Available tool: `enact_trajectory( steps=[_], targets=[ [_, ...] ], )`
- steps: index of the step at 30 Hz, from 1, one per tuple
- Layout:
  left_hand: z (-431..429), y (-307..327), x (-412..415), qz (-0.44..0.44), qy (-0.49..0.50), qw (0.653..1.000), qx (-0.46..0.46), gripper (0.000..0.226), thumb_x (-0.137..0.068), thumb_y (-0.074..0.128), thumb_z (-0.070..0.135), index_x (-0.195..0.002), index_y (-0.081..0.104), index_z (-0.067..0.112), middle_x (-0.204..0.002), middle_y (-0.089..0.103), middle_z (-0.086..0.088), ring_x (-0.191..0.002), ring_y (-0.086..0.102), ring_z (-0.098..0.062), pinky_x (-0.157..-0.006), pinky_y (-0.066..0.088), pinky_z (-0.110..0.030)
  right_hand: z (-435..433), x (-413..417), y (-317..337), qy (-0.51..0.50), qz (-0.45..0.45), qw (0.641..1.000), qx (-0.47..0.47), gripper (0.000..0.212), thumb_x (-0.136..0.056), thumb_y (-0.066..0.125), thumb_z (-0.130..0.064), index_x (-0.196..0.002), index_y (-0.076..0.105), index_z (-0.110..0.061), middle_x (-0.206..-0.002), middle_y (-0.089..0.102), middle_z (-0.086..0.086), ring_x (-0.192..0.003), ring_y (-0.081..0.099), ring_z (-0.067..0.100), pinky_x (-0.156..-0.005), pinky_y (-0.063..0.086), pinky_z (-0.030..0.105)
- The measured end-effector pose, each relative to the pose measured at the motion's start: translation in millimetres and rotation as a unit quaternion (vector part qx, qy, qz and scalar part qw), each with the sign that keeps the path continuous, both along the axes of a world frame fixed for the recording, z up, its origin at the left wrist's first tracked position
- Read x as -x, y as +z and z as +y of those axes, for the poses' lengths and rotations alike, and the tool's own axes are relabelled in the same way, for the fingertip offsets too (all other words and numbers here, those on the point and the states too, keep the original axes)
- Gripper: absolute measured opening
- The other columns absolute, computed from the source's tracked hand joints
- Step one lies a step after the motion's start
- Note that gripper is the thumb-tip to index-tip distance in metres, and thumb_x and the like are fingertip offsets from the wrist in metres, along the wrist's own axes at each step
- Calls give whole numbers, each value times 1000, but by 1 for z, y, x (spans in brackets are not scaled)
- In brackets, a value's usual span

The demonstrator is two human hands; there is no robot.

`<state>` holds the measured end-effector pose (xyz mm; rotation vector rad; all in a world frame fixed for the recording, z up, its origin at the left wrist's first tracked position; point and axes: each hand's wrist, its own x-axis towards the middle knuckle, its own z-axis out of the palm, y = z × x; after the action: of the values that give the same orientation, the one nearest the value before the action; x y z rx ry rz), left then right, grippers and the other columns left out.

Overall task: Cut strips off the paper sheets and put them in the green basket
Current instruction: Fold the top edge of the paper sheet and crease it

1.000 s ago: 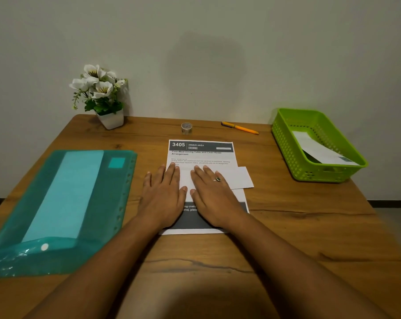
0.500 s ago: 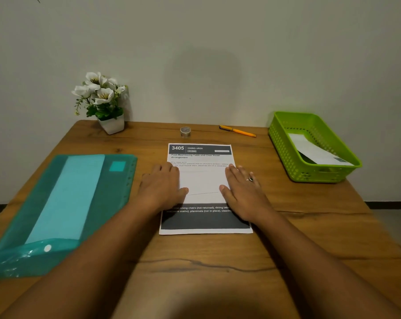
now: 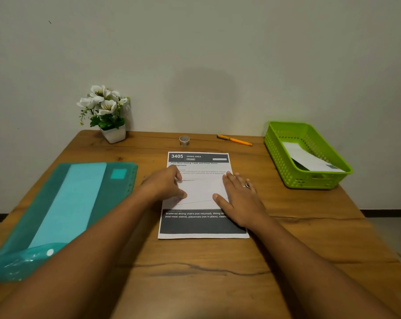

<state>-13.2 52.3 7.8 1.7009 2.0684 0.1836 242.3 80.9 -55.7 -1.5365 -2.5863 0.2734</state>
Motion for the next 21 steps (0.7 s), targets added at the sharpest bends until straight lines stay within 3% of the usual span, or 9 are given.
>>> enact_trajectory(
  steps=[4, 12, 16, 21],
  targets=[
    [-7, -2, -4, 12, 8, 1000, -14, 56, -78, 84, 46, -124, 55, 32, -109, 66, 7, -103, 61, -18, -90, 53, -42, -1, -1, 0, 0, 2, 1000, -3, 76, -105, 23, -65, -165, 16, -19, -174, 11, 2, -161, 3, 22, -129, 3, 47],
    [2, 9, -5, 26, -7, 999, 41, 53, -76, 86, 47, -118, 60, 29, -115, 61, 4, -106, 58, -20, -93, 54, -44, 0, 0, -1, 0, 0, 1000, -4, 76, -105, 22, -66, -165, 16, -20, -174, 11, 2, -161, 3, 23, -129, 4, 48],
    [3, 5, -5, -31, 24, 999, 13, 44, -78, 87, 35, -110, 57, 29, -108, 61, 5, -102, 58, -20, -88, 54, -40, 0, 0, -1, -2, 8, 1000, -9, 75, -105, 25, -65, -165, 18, -20, -174, 13, 2, -161, 5, 23, -128, 5, 48],
    [-12, -14, -4, -148, 88, 979, -108, 21, -83, 83, 25, -97, 68, 28, -87, 66, 5, -87, 66, -18, -78, 55, -39, -3, -3, 0, -5, 47, 999, -12, 76, -103, 30, -67, -163, 26, -20, -172, 21, 4, -160, 12, 26, -128, 10, 49]
  ],
)
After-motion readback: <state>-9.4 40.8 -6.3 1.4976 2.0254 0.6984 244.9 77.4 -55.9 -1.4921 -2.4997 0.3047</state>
